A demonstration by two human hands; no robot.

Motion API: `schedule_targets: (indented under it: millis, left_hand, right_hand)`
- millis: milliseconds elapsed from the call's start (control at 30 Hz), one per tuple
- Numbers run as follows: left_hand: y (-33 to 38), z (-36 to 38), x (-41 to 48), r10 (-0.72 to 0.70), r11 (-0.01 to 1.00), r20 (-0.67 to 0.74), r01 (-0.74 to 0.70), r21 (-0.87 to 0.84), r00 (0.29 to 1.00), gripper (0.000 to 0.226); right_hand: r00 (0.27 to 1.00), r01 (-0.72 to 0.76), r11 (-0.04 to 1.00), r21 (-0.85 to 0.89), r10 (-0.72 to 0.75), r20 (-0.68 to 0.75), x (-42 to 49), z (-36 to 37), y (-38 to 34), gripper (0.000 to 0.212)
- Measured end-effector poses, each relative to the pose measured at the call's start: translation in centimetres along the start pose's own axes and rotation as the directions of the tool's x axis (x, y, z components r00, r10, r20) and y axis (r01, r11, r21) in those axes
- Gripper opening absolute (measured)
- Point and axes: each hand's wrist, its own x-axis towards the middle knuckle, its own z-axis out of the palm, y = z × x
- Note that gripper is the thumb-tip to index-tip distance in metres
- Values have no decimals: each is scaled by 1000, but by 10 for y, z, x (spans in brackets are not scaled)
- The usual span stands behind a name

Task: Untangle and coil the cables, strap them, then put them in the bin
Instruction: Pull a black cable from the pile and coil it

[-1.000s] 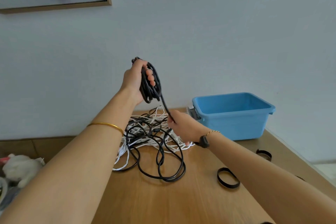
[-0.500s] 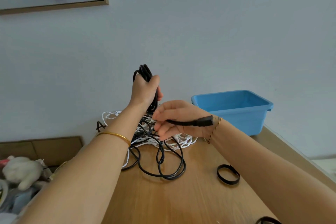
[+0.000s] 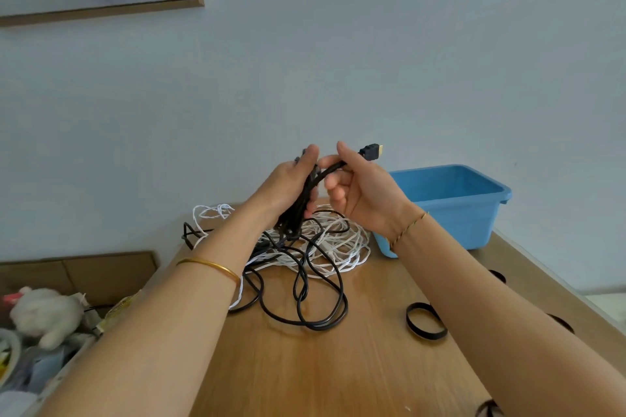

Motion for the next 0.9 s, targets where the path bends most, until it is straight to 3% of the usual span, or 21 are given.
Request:
schedule_targets:
  millis: [100,167,200,267,300,367,433,500,567,667,800,900]
  left_hand:
    - [2,6,-11,-54,984,205,86,-153,977,68]
    - [1,9,-17,-48,961,326,133,-243,944,57]
    - [0,10,-20,-41,952,370,149,-269,928,48]
    - [-1,14,-23,-45,947,420,173,-272,906,32]
    - [-1,16,-25,-55,941,430,190,-279,901,28]
    - [-6,22,-28,-70,909,461,246,-335,885,20]
    - [-13,31,-32,-70,868,525,310,-387,848,15]
    - [-24,43,-36,-52,827,606,374,-419,794,16]
    - [-33,56,-40,24,760,695,438,-480,719,22]
    - [-45,79,-45,135,662,772,523,-537,622,35]
    - [-58,104,-47,167,610,761,541,-580,627,36]
    - [-56,113,-38,207,553,743,550,-626,637,31]
  right_hand:
    - [993,-74,990,120,84,-86,9,-8,-2,27]
    - [983,-131,981,146,148,-110,10,-15,-5,25]
    - [978,-142,985,97,155,-139,8,-17,-8,25]
    - [966,-145,977,-159,105,-234,-1,-21,-12,30]
    - [960,-147,931,-335,52,-277,-6,-23,-13,35]
    - [944,-177,723,-668,-68,-323,-19,-30,-13,43]
    - [925,-184,490,-852,-208,-319,-30,-40,-7,42]
    - [944,-105,336,-936,-261,-200,-42,-53,-3,45]
    - [981,41,365,-930,-189,-31,-57,-61,0,32]
    - [984,132,440,-888,-167,63,-81,-81,8,23]
    - [955,200,442,-874,-286,74,-91,-104,23,18]
    - [923,232,519,-822,-386,17,-87,-109,23,15]
